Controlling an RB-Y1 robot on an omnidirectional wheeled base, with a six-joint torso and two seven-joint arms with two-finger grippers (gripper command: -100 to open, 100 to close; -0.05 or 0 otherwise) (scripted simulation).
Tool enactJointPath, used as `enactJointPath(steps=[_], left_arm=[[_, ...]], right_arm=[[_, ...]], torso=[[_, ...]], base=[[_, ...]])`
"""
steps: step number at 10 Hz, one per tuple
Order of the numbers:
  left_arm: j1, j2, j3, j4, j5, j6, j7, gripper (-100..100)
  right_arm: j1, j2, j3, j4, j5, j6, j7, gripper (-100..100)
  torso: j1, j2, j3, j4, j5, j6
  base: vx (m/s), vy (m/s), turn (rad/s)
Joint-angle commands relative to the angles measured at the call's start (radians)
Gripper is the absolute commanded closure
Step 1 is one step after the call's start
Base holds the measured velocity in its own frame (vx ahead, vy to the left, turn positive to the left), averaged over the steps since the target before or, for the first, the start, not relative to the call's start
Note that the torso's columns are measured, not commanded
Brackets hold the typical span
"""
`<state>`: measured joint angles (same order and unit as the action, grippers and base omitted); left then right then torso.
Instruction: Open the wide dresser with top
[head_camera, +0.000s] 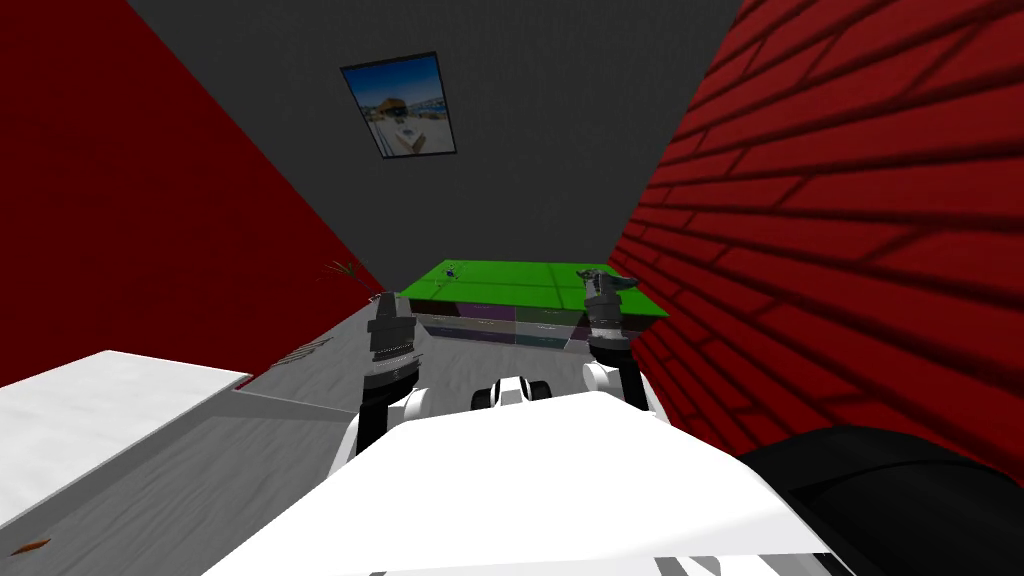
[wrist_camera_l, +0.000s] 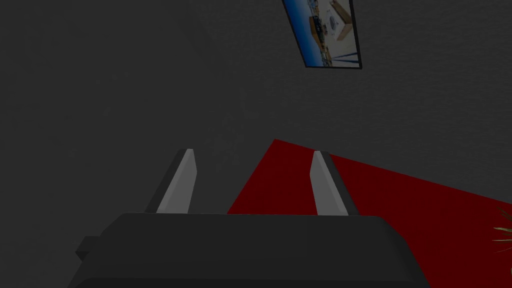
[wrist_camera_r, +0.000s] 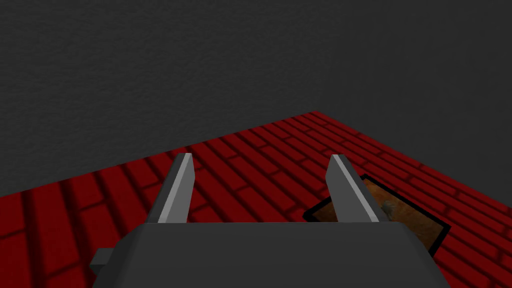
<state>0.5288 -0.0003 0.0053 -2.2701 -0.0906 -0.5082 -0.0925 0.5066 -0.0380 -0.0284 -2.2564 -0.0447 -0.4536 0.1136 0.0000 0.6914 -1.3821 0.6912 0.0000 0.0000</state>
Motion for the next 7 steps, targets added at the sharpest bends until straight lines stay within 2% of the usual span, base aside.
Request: enactJointPath(steps=[1,2,3,5,6,7], left_arm=[[0.000,0.000,0.000,0.000,0.000,0.000,0.000,0],[0.000,0.000,0.000,0.000,0.000,0.000,0.000,0],[0.000,0.000,0.000,0.000,0.000,0.000,0.000,0],[0.000,0.000,0.000,0.000,0.000,0.000,0.000,0],[0.000,0.000,0.000,0.000,0.000,0.000,0.000,0],[0.000,0.000,0.000,0.000,0.000,0.000,0.000,0]], right_arm=[[-0.007,-0.048,0.029,0.043,0.065,0.063,0.001,-100],[-0.011,-0.061,0.044,0.063,0.096,0.093,0.002,-100],[-0.011,-0.061,0.044,0.063,0.096,0.093,0.002,-100],[-0.020,-0.083,0.082,0.114,0.164,0.159,0.003,-100],[-0.020,-0.083,0.082,0.114,0.173,0.170,0.003,-100],[-0.026,-0.092,0.104,0.144,0.214,0.200,0.004,-100]], torso=[[0.002,0.031,-0.070,0.032,0.000,0.000],[0.002,0.039,-0.091,0.042,0.001,0.000],[0.002,0.042,-0.095,0.045,0.001,0.000],[0.000,0.047,-0.093,0.047,0.000,0.000],[0.000,0.046,-0.094,0.047,0.000,0.000],[0.000,0.048,-0.093,0.047,0.000,0.000]], base=[[0.094,0.049,0.093],[0.102,0.066,0.084],[0.079,0.055,0.030],[0.102,0.063,0.098],[0.073,0.060,0.059],[0.092,0.075,0.111]])
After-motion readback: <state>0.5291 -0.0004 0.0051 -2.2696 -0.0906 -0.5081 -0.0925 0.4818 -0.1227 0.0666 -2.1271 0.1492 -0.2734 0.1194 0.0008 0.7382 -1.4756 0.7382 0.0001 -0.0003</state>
